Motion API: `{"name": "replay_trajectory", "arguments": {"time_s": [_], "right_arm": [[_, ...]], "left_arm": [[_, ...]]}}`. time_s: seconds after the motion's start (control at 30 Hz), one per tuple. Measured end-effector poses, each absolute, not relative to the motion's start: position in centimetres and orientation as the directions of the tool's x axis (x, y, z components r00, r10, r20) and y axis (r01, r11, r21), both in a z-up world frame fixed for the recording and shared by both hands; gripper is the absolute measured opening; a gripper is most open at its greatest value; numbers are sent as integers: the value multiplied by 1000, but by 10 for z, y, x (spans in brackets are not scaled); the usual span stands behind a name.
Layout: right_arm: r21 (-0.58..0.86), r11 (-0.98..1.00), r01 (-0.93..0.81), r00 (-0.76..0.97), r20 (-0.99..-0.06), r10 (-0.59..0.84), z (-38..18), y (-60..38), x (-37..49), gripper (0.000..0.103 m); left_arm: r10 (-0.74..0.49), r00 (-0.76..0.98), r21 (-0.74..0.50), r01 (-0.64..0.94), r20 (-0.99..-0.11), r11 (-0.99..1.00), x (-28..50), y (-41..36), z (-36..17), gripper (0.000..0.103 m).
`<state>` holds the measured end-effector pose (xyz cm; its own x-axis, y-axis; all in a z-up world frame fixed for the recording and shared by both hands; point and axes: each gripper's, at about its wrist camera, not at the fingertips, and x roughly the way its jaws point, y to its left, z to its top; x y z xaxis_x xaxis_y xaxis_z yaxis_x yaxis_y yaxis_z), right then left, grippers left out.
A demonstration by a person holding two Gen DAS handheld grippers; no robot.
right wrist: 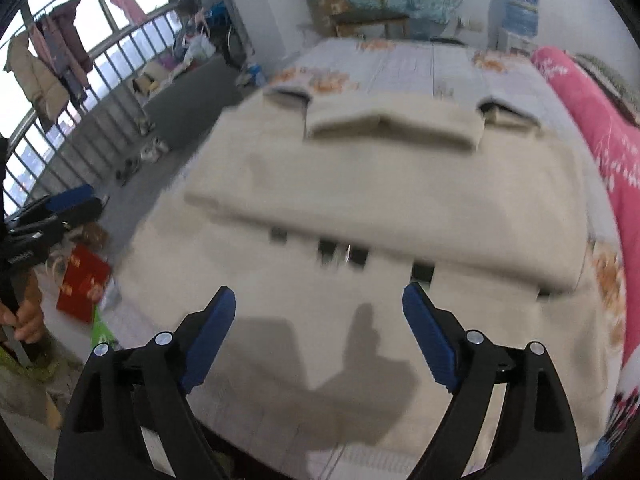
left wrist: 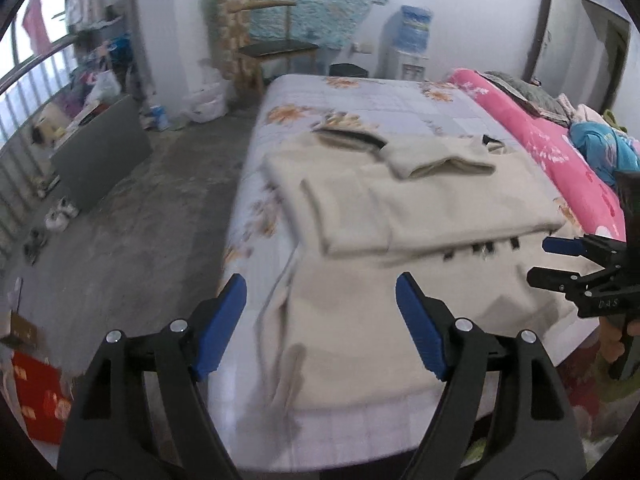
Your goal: Fold large clothes
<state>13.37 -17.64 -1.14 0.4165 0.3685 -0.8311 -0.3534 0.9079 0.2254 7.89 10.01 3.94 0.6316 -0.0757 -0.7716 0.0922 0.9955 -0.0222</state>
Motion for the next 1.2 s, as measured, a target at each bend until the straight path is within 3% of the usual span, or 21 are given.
{"name": "replay_trajectory", "arguments": {"time_s": [0.1,0.23,0.5,0.83,1.0,1.2], "right_arm": [[255,910,-327,374,-849,373,-29,-181,127,84],[289,915,-281,357,-854,379,-43,-184,123,84],[241,923,-299,379,-858,347,-46,-178,125,83],[218,930,-297,381,-866,324,-46,-174,132,84],[226,930,-291,377,-866,329,-46,-176,132,84],[220,931,-292,376,-869,323,-46,-174,132,84]], "left_arm": [[-67,604,-40,59,-794,997,60,112,19,73],[-76,559,-59,47,-825,997,56,121,-8,56],[-175,522,-143,102,-835,984,86,119,-25,39],[-248,466,-227,103,-849,969,126,125,-43,36],[-410,490,-373,176,-769,911,127,123,-35,35],[-380,474,-370,118,-794,922,140,124,-47,35]]}}
